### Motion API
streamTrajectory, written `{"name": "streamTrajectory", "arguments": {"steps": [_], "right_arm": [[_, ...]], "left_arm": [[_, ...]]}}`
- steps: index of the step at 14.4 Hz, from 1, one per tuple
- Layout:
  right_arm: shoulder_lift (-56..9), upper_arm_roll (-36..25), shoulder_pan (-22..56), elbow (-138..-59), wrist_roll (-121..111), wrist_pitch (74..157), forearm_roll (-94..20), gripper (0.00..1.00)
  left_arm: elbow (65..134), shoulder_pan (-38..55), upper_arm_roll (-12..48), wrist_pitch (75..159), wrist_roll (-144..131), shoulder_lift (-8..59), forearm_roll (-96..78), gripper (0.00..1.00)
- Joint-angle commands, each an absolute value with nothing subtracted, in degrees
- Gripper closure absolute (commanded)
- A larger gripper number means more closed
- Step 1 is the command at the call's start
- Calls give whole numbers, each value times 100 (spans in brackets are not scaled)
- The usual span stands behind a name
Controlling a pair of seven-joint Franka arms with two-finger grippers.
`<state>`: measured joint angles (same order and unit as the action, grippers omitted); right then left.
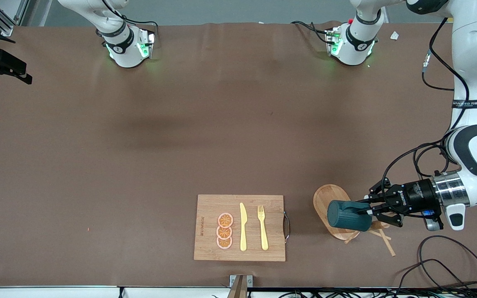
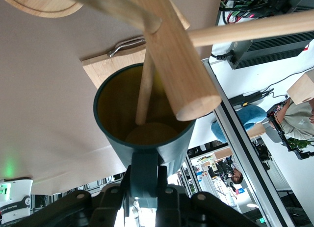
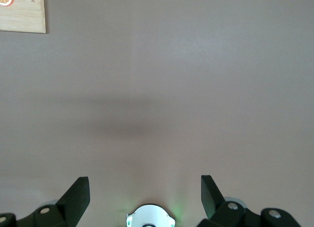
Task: Pass cup and hang on rack
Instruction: 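Hook the mug handle onto a rack peg with the left gripper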
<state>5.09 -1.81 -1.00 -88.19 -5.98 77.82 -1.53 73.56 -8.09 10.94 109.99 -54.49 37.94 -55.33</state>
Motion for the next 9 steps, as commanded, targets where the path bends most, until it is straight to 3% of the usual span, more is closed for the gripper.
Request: {"name": "streamTrajectory", "arguments": {"steps": [1,9], "right_arm": [[492,-149,-123,-8763,-659,7752,-114,0],[492,-149,-114,-8763,-659,7761,-114,0]], "left_arm": [[7233,-905,1134,10890,-5282,3885,-5669,100],[7233,-914,1108,10890,-5133,3964,-5669,100]]}}
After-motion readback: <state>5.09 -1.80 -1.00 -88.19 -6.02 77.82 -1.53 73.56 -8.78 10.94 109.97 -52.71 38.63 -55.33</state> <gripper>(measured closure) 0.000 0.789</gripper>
